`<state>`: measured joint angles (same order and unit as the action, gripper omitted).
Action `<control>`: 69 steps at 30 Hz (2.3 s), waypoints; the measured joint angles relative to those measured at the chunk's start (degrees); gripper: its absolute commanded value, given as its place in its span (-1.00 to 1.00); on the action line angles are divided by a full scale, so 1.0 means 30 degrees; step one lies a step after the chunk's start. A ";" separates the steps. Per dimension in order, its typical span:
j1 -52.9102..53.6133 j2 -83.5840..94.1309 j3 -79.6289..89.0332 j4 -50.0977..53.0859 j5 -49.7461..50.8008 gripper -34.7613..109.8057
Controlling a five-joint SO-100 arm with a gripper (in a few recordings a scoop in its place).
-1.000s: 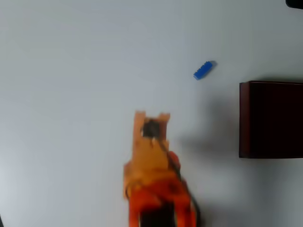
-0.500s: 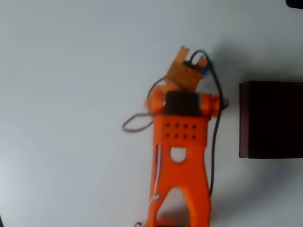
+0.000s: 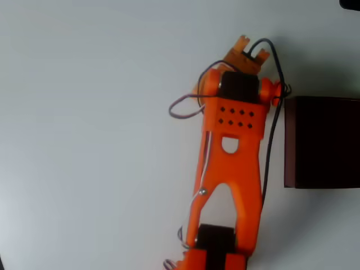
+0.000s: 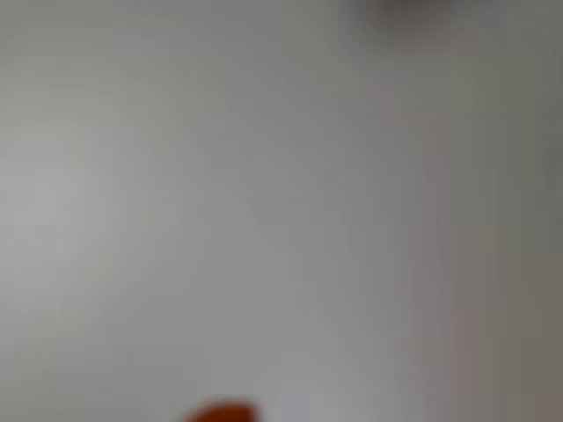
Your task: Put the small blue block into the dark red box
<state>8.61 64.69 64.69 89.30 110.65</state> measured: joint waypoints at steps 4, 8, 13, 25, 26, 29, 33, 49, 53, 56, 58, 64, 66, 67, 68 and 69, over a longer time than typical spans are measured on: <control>0.0059 -0.1699 -0.1875 0.0967 0.0000 -0.17; 0.0029 -0.3047 -0.4043 0.1465 0.0000 -0.17; 0.0029 -0.6035 -0.8584 0.3281 -0.0088 -0.17; 0.1025 -0.9844 -1.3887 0.4336 -0.0410 -0.17; 0.1230 -1.0078 -1.4092 0.4336 -0.0410 -0.17; 0.1406 -1.0166 -1.4355 0.4336 -0.0410 -0.17; 0.1172 -1.0371 -1.5205 0.4336 -0.0410 -0.17; 0.1816 -1.4238 -2.0361 0.4893 -0.1113 -0.52; 0.2021 -1.4648 -2.1064 0.4893 -0.1846 -0.52; 0.2168 -1.4678 -2.1475 0.4863 -0.2520 -0.52; 0.2432 -1.4590 -2.1504 0.4951 -0.3486 -0.52; 0.4219 -1.0371 -1.9014 0.5039 -0.6621 -0.51; 0.4980 -0.8320 -1.7754 0.5039 -0.7998 -0.51; 0.5391 -0.7236 -1.7021 0.5039 -0.8643 -0.51; 0.5859 -0.6064 -1.6143 0.5039 -0.9141 -0.51; 0.6357 -0.4922 -1.5264 0.5039 -0.9639 -0.51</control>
<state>27.69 49.92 18.90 104.41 81.74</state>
